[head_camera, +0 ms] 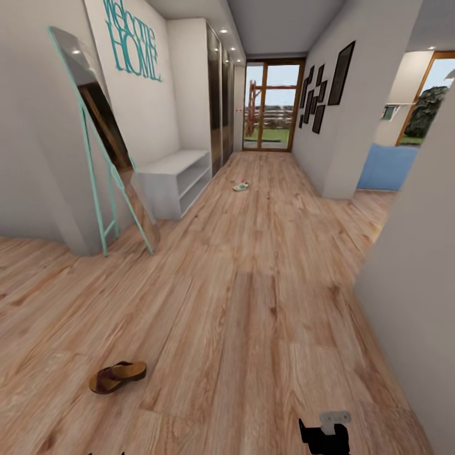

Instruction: Pick up the two gym shoes and the two sandals from the corridor floor and place them onto the hallstand (shoe rack) in the corridor, making sure they are on the rack and not on the floor. Arrange them so the two gym shoes are next to each other and the two sandals are next to each other.

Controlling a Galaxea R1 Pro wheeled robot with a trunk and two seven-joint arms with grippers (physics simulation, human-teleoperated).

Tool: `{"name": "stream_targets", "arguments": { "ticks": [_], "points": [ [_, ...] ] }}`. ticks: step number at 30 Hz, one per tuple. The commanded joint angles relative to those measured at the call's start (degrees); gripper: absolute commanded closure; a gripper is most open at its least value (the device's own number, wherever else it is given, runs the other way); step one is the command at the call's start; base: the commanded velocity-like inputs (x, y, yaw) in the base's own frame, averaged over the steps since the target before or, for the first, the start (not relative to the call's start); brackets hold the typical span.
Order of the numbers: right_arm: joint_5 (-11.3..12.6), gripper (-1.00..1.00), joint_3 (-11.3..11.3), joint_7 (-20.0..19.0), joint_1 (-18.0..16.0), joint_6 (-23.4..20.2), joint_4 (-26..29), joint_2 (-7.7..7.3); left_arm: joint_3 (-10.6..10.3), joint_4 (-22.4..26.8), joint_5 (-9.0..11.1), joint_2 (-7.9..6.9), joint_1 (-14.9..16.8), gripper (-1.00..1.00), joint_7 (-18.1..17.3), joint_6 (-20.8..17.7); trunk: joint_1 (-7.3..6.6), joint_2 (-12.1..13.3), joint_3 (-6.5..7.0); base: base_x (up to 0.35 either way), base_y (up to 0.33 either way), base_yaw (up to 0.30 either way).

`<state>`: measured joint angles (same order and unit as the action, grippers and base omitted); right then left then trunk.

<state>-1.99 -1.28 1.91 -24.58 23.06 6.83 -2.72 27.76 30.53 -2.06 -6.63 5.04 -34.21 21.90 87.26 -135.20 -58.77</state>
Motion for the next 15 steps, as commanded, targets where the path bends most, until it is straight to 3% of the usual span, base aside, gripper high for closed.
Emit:
{"name": "stream_targets", "arguments": {
  "ticks": [1, 6, 15],
  "points": [
    [-0.21, -1.00, -0.12, 0.20, -0.03, 0.14, -0.05, -0.01, 0.37, -0.03, -0.22, 0.04, 0.06, -1.00, -0.42, 0.16, 0.02, -0.02, -0.05, 0.339, -0.097, -0.008],
    [-0.21, -1.00, -0.12, 0.22, -0.03, 0.14, -0.06, -0.01, 0.42, -0.03, -0.22, 0.04, 0.06, -1.00, -0.42, 0.16, 0.02, -0.02, -0.05, 0.339, -0.104, -0.133],
    [-0.21, -1.00, -0.12, 0.28, -0.03, 0.14, -0.06, -0.01, 0.44, -0.03, -0.22, 0.04, 0.06, -1.00, -0.42, 0.16, 0.02, -0.02, -0.05, 0.339, -0.111, -0.250]
  ]
}}
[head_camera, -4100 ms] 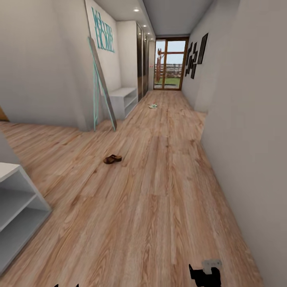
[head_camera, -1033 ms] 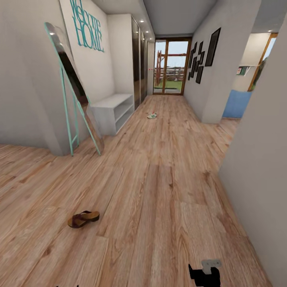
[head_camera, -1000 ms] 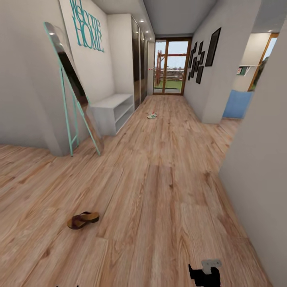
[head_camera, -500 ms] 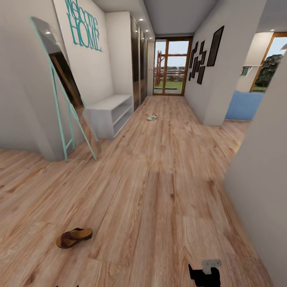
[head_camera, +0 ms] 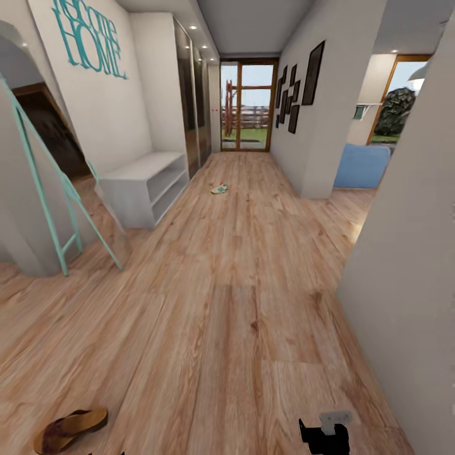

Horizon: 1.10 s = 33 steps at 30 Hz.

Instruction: Pick up the two gym shoes and the two sandals from the corridor floor and place them onto the hallstand (shoe rack) in the corridor, making sure they are on the rack and not on the floor. Arrange them so the two gym shoes are next to each other and the two sandals are next to each other.

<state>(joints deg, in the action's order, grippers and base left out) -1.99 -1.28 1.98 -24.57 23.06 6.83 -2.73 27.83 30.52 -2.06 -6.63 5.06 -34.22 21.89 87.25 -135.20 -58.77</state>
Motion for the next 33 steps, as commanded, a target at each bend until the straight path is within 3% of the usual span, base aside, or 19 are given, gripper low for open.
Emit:
{"name": "stream_targets", "arguments": {
  "ticks": [1, 9, 33],
  "points": [
    [-0.21, -1.00, -0.12, 0.21, -0.04, 0.14, -0.07, 0.00, 0.35, -0.02, -0.22, 0.03, 0.04, -1.00, -0.41, 0.17, 0.02, -0.02, -0.05, 0.339, -0.113, -0.276],
    [-0.26, -1.00, -0.12, 0.22, -0.04, 0.14, -0.07, 0.00, 0.38, 0.03, -0.22, 0.03, 0.04, -1.00, -0.41, 0.17, 0.02, -0.02, -0.05, 0.339, -0.113, -0.225],
    [-0.28, -1.00, -0.12, 0.22, -0.04, 0.14, -0.07, 0.00, 0.29, -0.02, -0.22, 0.03, 0.04, -1.00, -0.41, 0.17, 0.02, -0.02, -0.05, 0.339, -0.113, -0.010]
  ]
}}
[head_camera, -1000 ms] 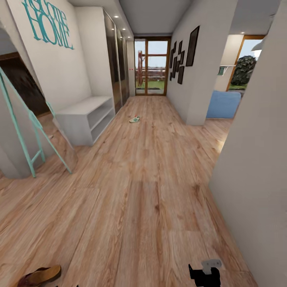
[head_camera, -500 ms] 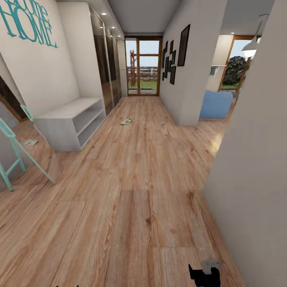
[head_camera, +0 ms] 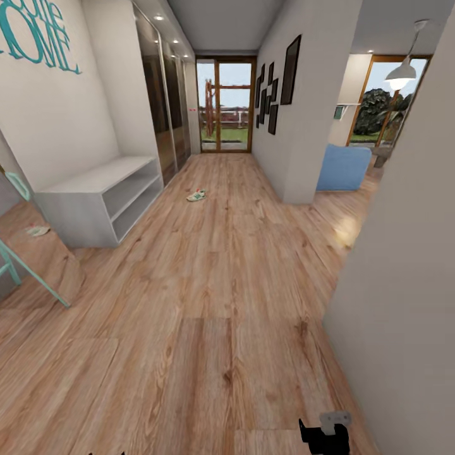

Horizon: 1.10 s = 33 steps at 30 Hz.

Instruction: Pick up the two gym shoes and the two sandals from the corridor floor and place them onto the hallstand (shoe rack) in the corridor, making sure they are on the rack and not on the floor. Arrange them so the two gym shoes are next to each other and the two sandals are next to each other.

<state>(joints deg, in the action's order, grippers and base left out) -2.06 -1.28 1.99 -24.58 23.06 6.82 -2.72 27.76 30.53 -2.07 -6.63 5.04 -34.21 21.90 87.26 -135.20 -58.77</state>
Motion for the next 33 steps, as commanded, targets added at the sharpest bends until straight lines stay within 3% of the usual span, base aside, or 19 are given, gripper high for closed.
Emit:
{"name": "stream_targets", "arguments": {
  "ticks": [1, 33],
  "points": [
    [-0.22, -1.00, -0.12, 0.21, -0.03, 0.14, -0.05, -0.01, 0.37, -0.03, -0.22, 0.04, 0.05, -1.00, -0.42, 0.16, 0.02, -0.02, -0.05, 0.339, -0.112, 0.000],
    [-0.17, -1.00, -0.12, 0.15, -0.03, 0.14, -0.07, -0.03, 0.41, -0.03, -0.17, 0.04, 0.05, -1.00, -0.42, 0.16, 0.02, -0.02, -0.05, 0.339, -0.101, 0.000]
  ]
}}
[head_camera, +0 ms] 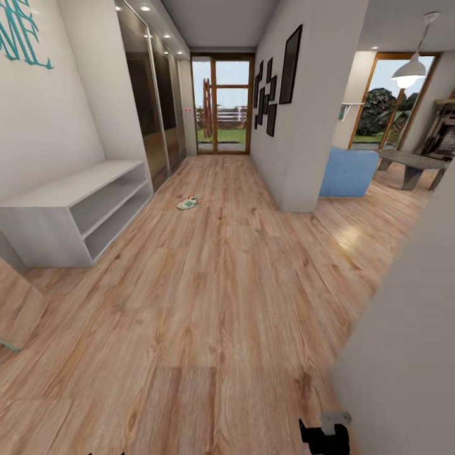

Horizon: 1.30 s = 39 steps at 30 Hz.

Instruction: Pick up the two gym shoes and the two sandals from the corridor floor and place them onto the hallstand (shoe rack) in the corridor, making sure they are on the rack and not on the floor. Arrange them so the two gym shoes are next to each other and the two sandals are next to each other.

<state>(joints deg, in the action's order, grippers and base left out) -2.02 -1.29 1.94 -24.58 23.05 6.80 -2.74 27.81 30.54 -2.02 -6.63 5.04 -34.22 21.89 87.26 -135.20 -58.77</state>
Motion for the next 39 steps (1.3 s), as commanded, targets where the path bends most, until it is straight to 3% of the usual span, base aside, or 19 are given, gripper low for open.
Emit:
{"name": "stream_targets", "arguments": {
  "ticks": [1, 9, 39],
  "points": [
    [-0.20, -1.00, -0.12, 0.21, -0.03, 0.15, -0.05, 0.00, 0.37, -0.04, -0.15, 0.02, 0.06, -1.00, -0.41, 0.17, 0.02, -0.02, -0.05, 0.339, -0.014, 0.000],
    [-0.19, -1.00, -0.12, 0.17, -0.03, 0.15, -0.03, -0.01, 0.24, -0.01, 1.71, -0.05, 0.06, -1.00, -0.41, 0.24, 0.02, -0.02, -0.05, 0.339, 0.024, 0.000],
    [-0.18, -1.00, -0.12, 0.09, -0.03, 0.12, -0.03, -0.07, 0.21, -0.04, 1.84, 0.02, 0.06, -1.00, -0.44, 0.26, 0.02, -0.02, -0.05, 0.339, 0.026, 0.000]
  ]
}}
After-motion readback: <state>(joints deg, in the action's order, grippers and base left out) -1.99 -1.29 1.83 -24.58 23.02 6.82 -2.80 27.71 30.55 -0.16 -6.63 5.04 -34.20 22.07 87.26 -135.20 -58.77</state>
